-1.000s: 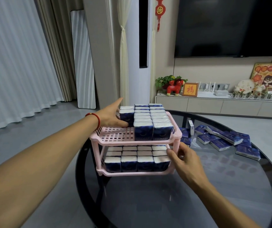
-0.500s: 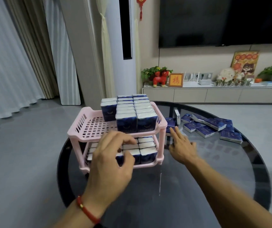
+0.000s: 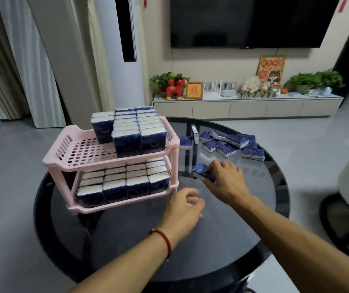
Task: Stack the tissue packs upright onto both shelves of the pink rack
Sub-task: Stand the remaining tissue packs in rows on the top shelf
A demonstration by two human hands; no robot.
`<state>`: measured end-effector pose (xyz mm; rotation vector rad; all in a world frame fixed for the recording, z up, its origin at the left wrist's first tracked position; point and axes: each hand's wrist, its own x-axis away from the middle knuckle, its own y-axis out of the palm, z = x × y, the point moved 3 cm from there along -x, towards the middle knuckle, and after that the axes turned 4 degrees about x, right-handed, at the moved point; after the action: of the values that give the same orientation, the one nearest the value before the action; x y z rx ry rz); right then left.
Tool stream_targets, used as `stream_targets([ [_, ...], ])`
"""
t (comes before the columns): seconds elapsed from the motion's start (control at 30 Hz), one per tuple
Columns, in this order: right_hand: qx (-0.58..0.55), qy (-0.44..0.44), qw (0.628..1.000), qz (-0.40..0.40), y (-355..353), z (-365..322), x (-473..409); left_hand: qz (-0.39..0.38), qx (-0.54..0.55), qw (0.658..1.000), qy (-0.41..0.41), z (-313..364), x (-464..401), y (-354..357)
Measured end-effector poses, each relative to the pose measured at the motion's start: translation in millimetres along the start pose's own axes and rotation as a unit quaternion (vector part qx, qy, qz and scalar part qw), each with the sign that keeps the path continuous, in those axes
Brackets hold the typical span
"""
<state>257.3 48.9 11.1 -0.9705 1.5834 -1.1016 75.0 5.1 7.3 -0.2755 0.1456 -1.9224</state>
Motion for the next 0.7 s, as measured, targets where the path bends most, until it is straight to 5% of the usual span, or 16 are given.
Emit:
stream_targets([
  [0.13, -0.226, -0.023, 0.974, 0.003, -33.7, 13.3, 58.6, -0.027, 0.175, 0.981, -0.084, 1.6, -21.7, 31.6],
  [0.27, -0.31, -0.036, 0.949, -0.048, -36.0, 32.7, 68.0, -0.032, 0.29, 0.95, -0.11, 8.7, -24.3, 42.1],
  [0.37, -0.193, 0.048, 0.979, 0.039, -15.0, 78.7, 29.3, -0.034, 0.298, 0.947, -0.114, 12.0, -22.2, 38.0],
  [0.5, -0.107, 0.178, 0.978, 0.038, 10.9, 114.9, -26.1, -0.044, 0.3, 0.948, -0.101, 12.0, -16.9, 27.1],
  [0.7, 0.008, 0.189, 0.982, -0.009, 24.4, 115.9, -54.7, -0.1, 0.273, 0.954, -0.074, 3.2, -7.1, 10.3],
])
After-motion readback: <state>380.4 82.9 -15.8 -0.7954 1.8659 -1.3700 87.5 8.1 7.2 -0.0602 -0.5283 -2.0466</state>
